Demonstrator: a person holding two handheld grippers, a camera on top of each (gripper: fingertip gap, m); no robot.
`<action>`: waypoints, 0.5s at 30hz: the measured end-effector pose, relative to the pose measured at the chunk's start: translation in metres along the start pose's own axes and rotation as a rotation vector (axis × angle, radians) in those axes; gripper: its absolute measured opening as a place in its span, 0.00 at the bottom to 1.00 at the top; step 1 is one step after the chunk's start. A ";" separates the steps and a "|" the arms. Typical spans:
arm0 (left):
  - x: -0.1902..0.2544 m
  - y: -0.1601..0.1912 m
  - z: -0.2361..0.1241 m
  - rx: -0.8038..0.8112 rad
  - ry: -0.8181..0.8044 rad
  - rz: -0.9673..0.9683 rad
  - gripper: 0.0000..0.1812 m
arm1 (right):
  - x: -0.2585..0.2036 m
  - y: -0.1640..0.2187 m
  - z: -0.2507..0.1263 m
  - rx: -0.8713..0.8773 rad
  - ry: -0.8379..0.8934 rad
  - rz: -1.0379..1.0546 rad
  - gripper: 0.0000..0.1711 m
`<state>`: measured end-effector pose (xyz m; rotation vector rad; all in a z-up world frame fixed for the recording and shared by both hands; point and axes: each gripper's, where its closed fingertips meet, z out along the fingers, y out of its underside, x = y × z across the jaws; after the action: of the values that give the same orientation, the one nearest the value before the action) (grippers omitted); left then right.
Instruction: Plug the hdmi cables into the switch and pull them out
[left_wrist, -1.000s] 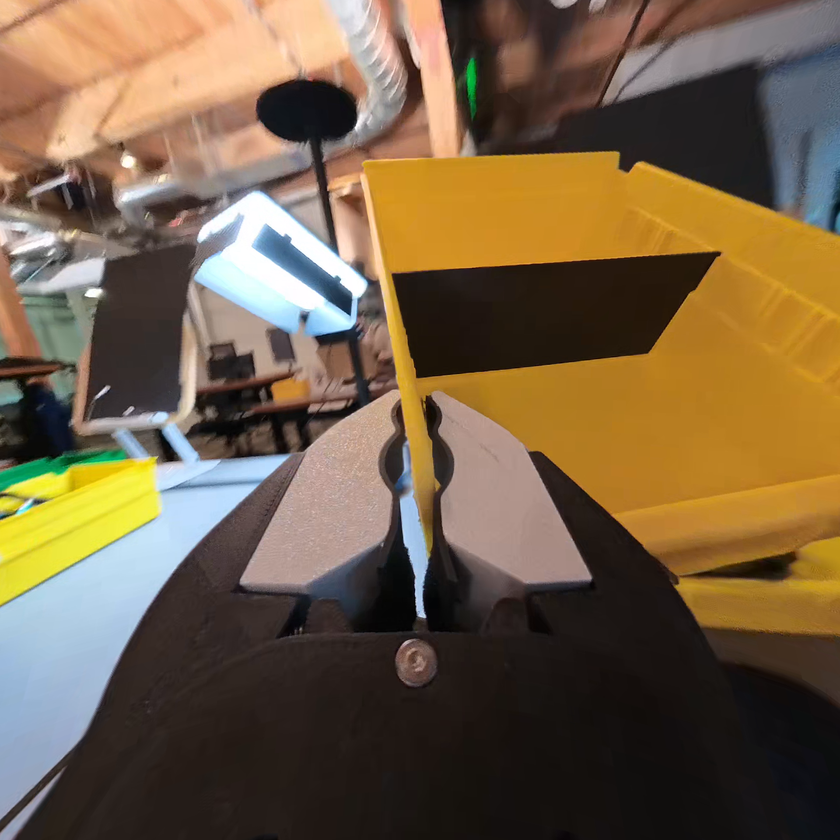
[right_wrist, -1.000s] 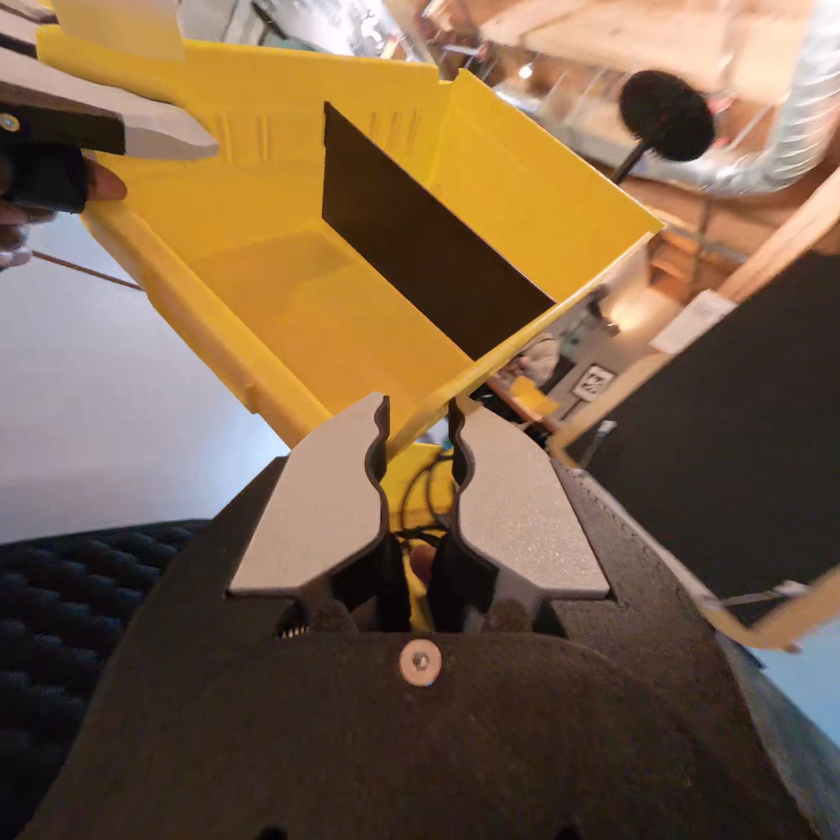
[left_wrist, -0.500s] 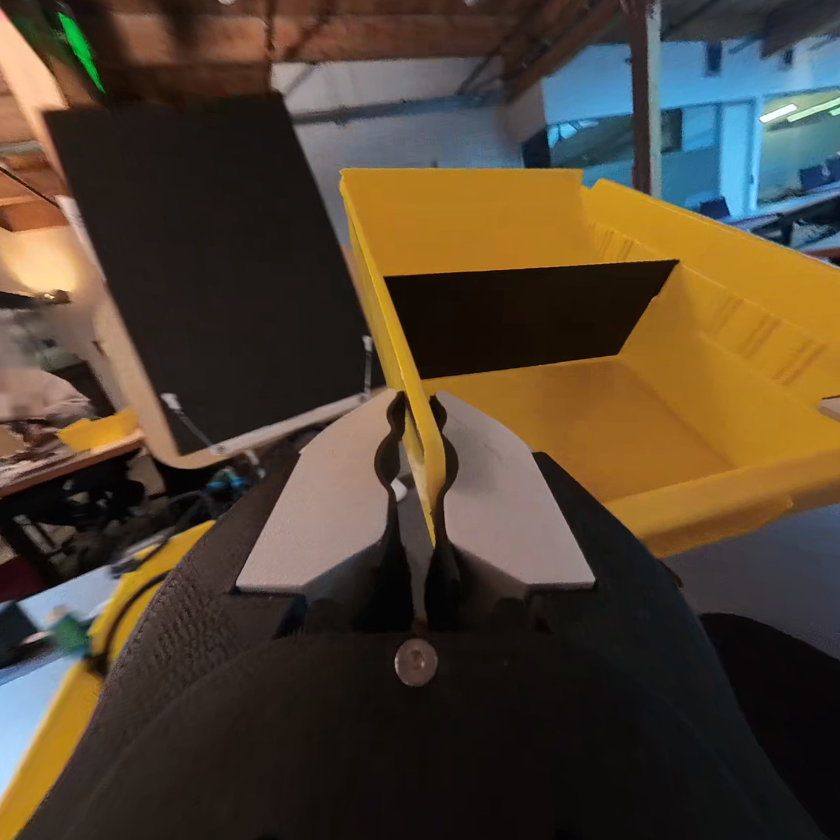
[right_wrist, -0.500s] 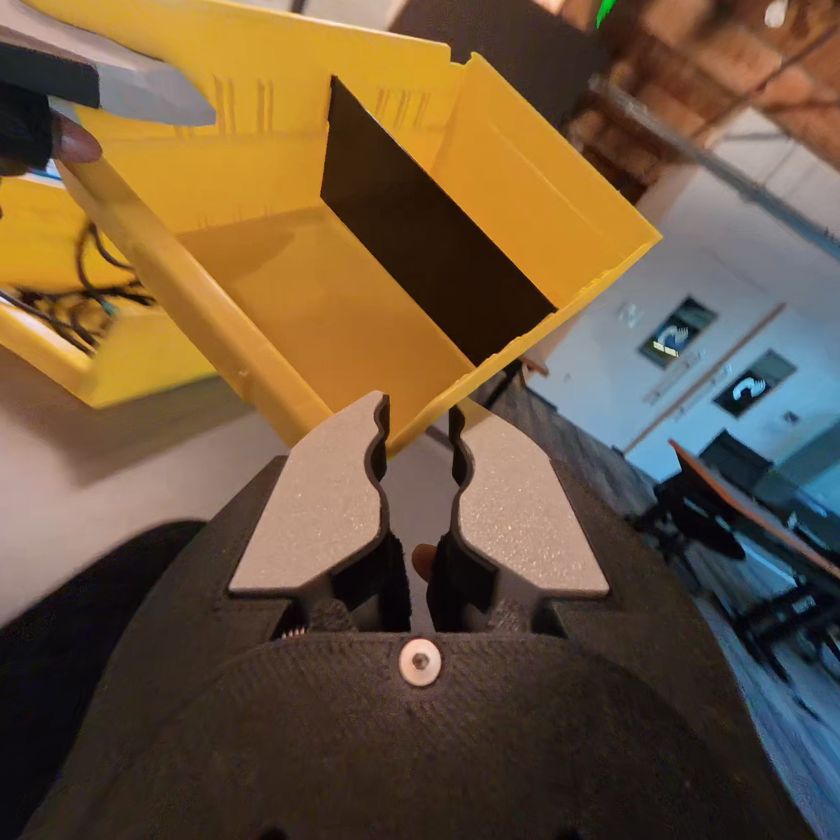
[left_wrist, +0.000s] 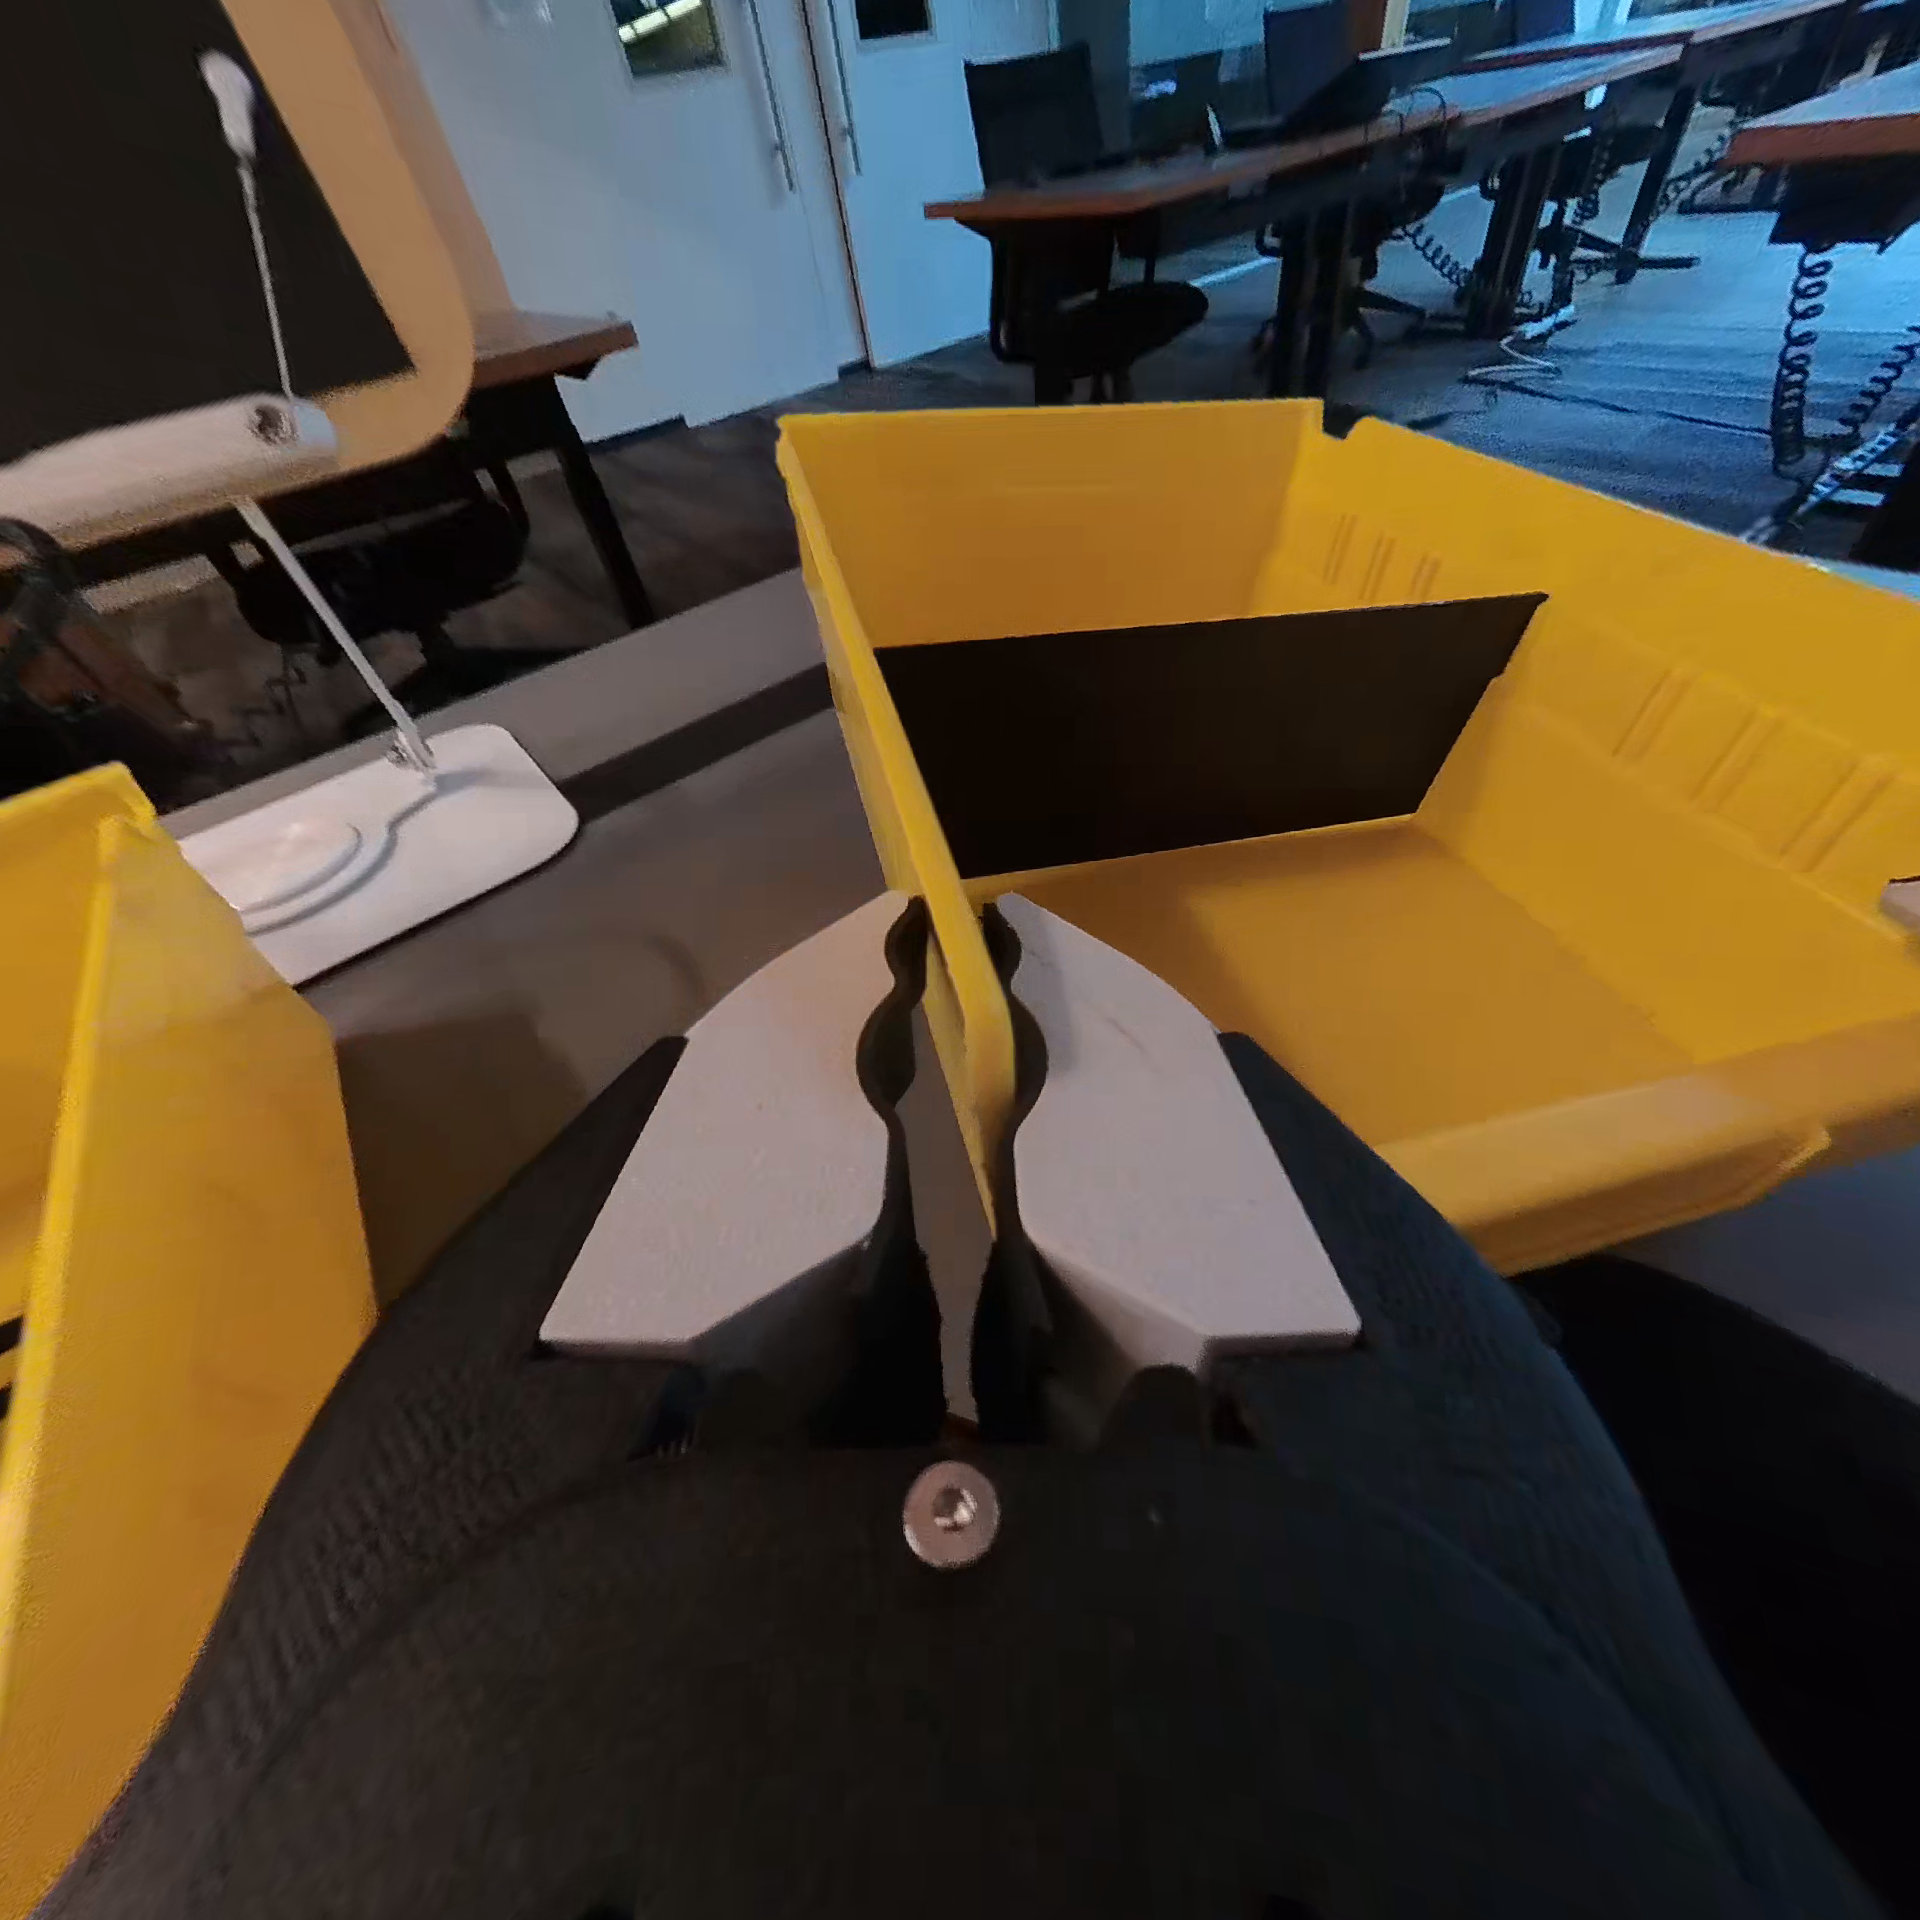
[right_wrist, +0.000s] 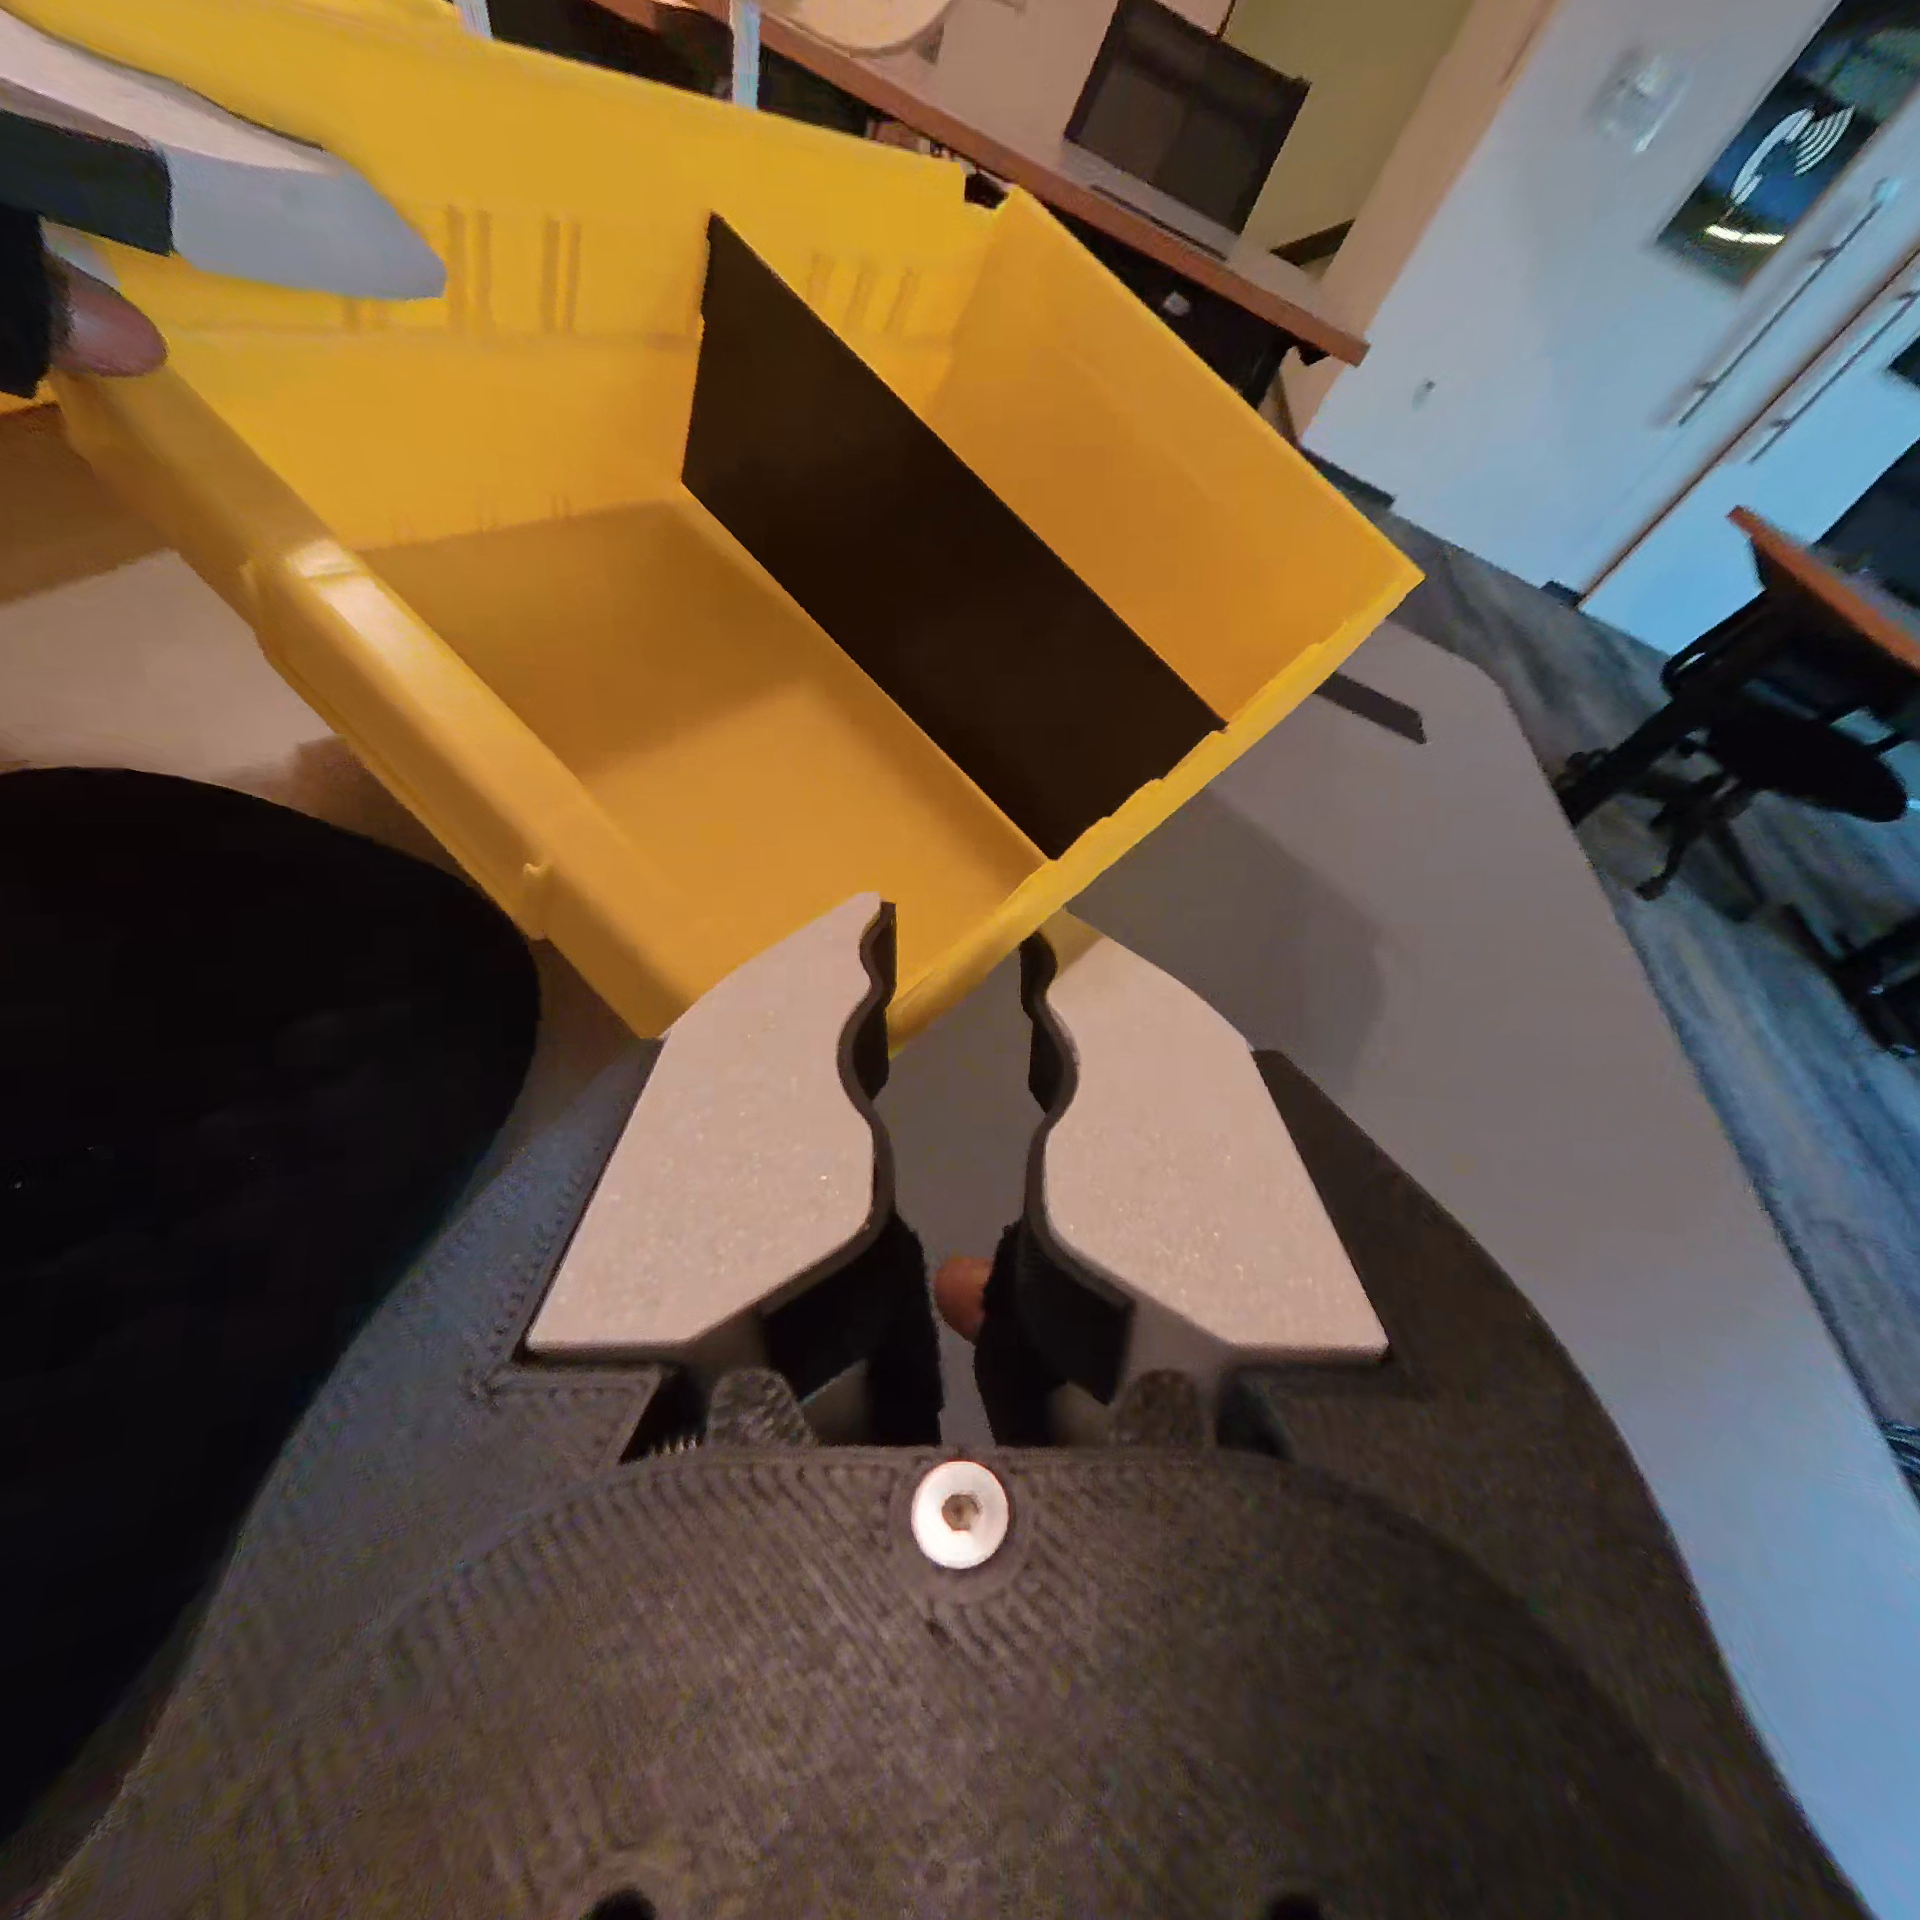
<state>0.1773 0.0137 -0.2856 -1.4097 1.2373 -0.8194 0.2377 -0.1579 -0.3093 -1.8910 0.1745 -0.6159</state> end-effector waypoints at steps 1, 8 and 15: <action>0.001 0.005 0.002 -0.017 0.018 -0.007 0.06 | -0.001 0.003 0.002 -0.008 -0.002 0.008 0.13; 0.011 0.015 0.000 -0.065 0.104 -0.016 0.26 | 0.000 0.005 0.004 -0.016 0.018 -0.046 0.13; 0.005 -0.007 -0.052 -0.009 0.119 0.035 0.42 | 0.009 -0.038 -0.023 0.207 0.093 -0.176 0.29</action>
<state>0.1314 -0.0055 -0.2677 -1.3585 1.3541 -0.8857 0.2279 -0.1648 -0.2659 -1.6892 0.0033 -0.8111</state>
